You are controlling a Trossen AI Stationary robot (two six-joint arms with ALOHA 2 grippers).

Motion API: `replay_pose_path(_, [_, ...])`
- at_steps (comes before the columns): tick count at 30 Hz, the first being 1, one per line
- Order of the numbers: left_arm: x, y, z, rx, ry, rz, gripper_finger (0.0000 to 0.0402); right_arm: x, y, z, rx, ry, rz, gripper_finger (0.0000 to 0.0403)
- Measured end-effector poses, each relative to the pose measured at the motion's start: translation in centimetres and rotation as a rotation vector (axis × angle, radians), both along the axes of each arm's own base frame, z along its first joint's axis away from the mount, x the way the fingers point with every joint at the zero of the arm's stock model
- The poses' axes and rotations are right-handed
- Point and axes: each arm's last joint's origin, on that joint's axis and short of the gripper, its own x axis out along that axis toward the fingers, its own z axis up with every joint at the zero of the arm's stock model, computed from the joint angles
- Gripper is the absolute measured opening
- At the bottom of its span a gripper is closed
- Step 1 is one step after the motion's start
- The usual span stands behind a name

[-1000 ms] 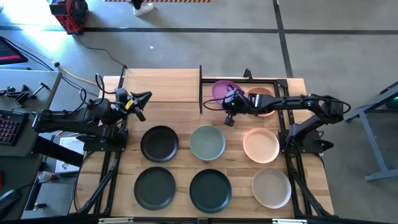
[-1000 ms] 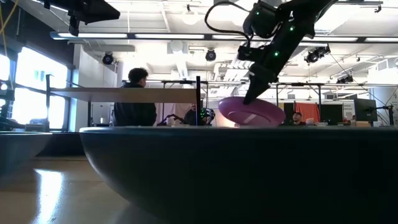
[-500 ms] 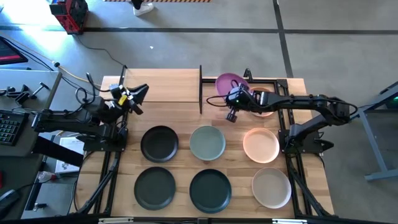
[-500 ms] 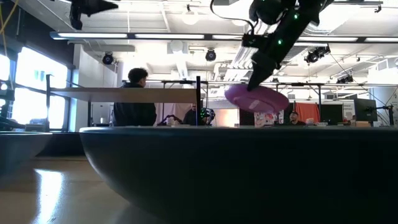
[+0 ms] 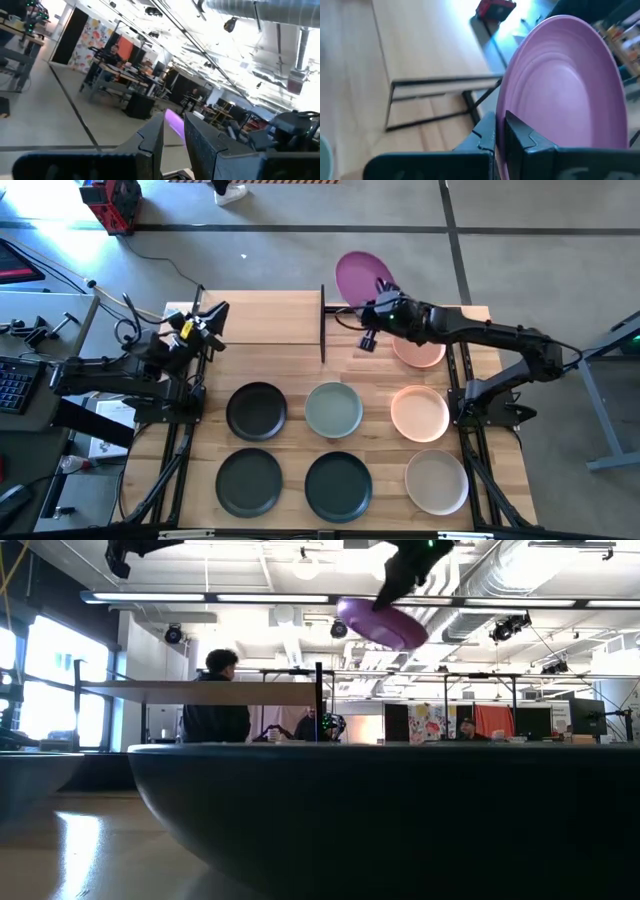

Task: Place and stack plates onto a shelf
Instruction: Put the violet plate on the shelf

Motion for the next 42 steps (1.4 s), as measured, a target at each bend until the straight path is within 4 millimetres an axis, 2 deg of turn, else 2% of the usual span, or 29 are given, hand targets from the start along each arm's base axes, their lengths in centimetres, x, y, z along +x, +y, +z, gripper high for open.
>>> replay_pose_path(5, [-0.2,0.3,1.9,0.041,0.05,0.035,0.0065,0.1,-0.1,2.6,-0.09,-0.051,0.026,0.0])
replay_pose_path(10, [-0.3,0.6,3.2,0.063,0.093,0.066,0.0065,0.5,-0.1,4.3,-0.123,-0.193,0.054,0.0])
replay_pose_path(17, [0.4,0.9,2.6,0.024,0.165,0.075,0.0065,2.2,0.0,5.4,-0.138,-0.394,0.23,0.0])
replay_pose_path(25, [1.0,1.1,1.4,-0.044,0.235,0.063,0.0065,5.4,-0.4,2.7,-0.205,-0.292,0.432,0.0])
replay_pose_path(34, [1.1,1.0,1.2,-0.053,0.238,0.036,0.0064,9.4,-1.2,-2.4,-0.116,-0.21,0.564,0.0])
replay_pose_path(39, [1.1,1.0,1.1,-0.054,0.247,0.035,0.0064,10.7,-1.4,-4.8,-0.075,-0.159,0.616,0.0])
replay_pose_path(42, [1.1,1.0,0.9,-0.057,0.269,0.038,0.0064,11.1,-1.3,-5.4,-0.086,-0.142,0.646,0.0])
